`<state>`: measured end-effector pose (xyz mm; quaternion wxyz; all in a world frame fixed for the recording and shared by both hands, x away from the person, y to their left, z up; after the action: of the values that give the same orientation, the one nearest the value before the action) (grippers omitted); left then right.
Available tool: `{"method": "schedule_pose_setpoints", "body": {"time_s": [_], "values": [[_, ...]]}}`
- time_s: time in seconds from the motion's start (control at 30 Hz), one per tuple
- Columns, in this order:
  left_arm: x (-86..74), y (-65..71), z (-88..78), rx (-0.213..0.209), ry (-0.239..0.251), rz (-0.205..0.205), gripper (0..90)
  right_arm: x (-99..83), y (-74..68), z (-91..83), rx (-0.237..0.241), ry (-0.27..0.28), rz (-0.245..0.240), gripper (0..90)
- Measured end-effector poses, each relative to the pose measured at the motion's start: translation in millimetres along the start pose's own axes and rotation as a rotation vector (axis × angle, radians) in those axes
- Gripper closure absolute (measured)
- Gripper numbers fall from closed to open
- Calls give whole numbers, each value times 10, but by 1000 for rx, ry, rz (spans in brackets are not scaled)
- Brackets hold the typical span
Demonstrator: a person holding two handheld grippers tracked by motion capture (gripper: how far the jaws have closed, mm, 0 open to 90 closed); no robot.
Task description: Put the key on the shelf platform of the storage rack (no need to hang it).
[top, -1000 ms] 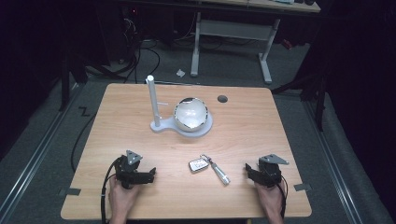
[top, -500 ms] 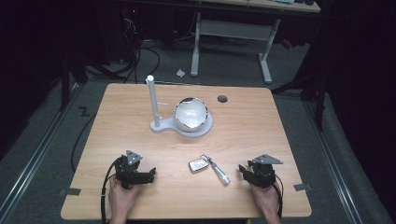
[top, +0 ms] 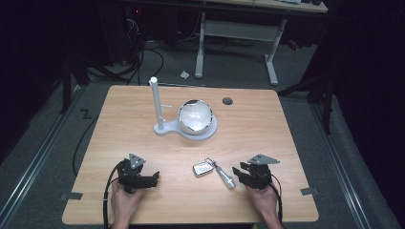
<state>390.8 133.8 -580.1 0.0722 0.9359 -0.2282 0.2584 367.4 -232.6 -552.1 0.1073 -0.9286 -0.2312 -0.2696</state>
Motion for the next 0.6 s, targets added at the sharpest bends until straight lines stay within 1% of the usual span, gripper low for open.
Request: {"method": "schedule_pose_setpoints", "body": {"time_s": [0.03, 0.07, 0.1, 0.17, 0.2, 0.27, 0.4, 0.47, 0.6], "values": [[0, 0, 0, 0, 0, 0, 38, 21, -26, 8, 5, 1, -10, 584], [0, 0, 0, 0, 0, 0, 38, 21, -26, 8, 5, 1, -10, 584], [0, 0, 0, 0, 0, 0, 37, 34, -55, 17, 14, -3, -12, 585], [0, 0, 0, 0, 0, 0, 38, 62, -97, 45, 23, -10, -31, 589], [0, 0, 0, 0, 0, 0, 38, 83, -141, 65, 32, -17, -41, 592], [0, 0, 0, 0, 0, 0, 38, 94, -160, 73, 34, -18, -45, 592], [0, 0, 0, 0, 0, 0, 38, 145, -242, 104, 50, -27, -72, 597], [0, 0, 0, 0, 0, 0, 38, 156, -255, 114, 53, -26, -79, 598], [0, 0, 0, 0, 0, 0, 38, 190, -311, 157, 63, -43, -94, 602]]}}
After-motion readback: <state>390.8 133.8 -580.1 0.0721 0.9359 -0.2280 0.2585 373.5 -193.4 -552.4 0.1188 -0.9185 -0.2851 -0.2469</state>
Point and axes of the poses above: each handheld gripper's, and its own axes: z roughly forward along the jaws, x roughly out of its top, y roughly to its right, the point moved 6 cm from there along z, roughly forward along the jaws, and after that the axes turned 14 degrees about -y, right-handed, at the moved point
